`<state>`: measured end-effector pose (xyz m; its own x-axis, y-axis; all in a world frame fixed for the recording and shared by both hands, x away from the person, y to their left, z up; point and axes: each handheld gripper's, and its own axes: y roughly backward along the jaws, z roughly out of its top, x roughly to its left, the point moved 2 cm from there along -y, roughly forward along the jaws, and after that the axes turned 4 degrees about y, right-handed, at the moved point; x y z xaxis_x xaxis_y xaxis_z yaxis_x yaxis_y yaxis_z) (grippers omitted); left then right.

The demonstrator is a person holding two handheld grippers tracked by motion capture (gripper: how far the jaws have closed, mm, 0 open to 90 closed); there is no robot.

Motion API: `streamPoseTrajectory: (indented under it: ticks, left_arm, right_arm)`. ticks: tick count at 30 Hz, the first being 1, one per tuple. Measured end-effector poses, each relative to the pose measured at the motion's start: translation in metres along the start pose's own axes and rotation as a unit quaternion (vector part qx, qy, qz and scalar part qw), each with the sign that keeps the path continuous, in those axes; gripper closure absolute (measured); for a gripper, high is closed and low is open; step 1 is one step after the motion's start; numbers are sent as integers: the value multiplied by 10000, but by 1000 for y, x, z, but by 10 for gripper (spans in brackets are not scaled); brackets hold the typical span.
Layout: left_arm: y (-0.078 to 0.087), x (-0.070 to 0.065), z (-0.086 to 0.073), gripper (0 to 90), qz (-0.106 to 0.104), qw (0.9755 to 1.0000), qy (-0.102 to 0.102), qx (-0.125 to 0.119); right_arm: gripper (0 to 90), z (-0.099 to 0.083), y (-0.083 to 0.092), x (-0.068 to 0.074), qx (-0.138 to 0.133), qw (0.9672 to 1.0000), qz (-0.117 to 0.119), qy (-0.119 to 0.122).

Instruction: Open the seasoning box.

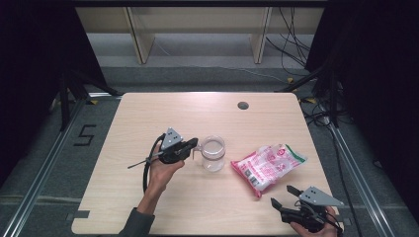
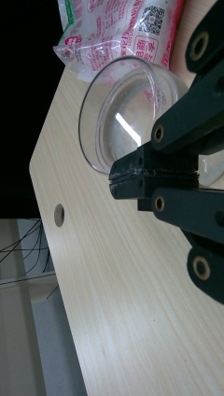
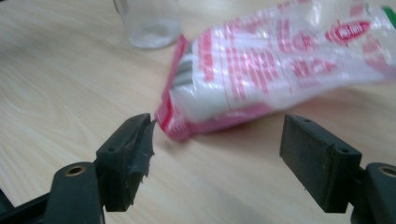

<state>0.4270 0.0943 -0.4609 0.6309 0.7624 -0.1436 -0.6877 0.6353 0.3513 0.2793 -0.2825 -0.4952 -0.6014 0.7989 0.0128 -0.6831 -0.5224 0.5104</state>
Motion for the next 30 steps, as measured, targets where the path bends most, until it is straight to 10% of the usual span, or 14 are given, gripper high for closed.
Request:
streamPoseTrajectory:
  ticks: [12, 30]
  left_arm:
    - [1, 0, 0, 889, 18, 10000, -78, -1]
    - [0, 1, -2, 890, 43, 9999, -105, 34]
  right_arm:
    - [529, 47, -46, 19, -302, 9976, 474, 410]
    - [877, 87, -103, 23, -403, 9948, 548, 765]
